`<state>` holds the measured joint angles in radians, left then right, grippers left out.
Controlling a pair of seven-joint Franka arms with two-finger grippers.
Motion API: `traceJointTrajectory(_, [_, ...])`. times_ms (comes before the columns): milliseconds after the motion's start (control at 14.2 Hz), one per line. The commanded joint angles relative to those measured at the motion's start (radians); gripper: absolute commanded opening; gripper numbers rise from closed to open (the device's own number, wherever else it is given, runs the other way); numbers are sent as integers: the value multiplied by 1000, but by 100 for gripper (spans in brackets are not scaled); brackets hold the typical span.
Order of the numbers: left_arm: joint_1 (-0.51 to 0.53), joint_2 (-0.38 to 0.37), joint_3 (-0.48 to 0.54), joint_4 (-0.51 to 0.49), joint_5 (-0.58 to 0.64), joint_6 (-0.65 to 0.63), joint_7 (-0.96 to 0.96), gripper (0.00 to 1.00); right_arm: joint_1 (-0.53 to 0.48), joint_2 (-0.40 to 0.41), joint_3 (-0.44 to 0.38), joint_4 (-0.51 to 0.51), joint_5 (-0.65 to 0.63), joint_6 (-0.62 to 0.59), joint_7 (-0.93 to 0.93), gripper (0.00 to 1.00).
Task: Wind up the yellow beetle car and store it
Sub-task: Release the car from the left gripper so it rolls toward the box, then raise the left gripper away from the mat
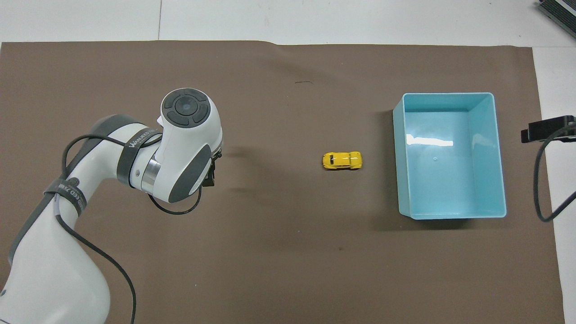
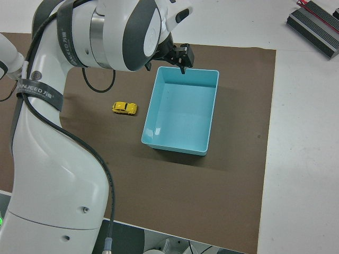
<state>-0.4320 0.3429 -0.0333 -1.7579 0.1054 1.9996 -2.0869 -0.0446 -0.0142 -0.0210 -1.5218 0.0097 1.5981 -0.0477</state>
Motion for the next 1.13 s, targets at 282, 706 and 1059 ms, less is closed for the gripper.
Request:
traceJointTrajectory(282, [36, -8, -3, 21, 17, -8, 44, 100, -8, 4, 10, 8, 0, 5, 22, 100])
traceJointTrajectory(706, [53, -33, -2, 44, 14, -5, 117, 100, -8, 4, 12, 8, 1, -3, 16, 100])
traceJointTrajectory(1059, [81, -74, 0, 49, 14, -18, 272, 100, 2, -4, 47, 2, 9, -13, 5, 100])
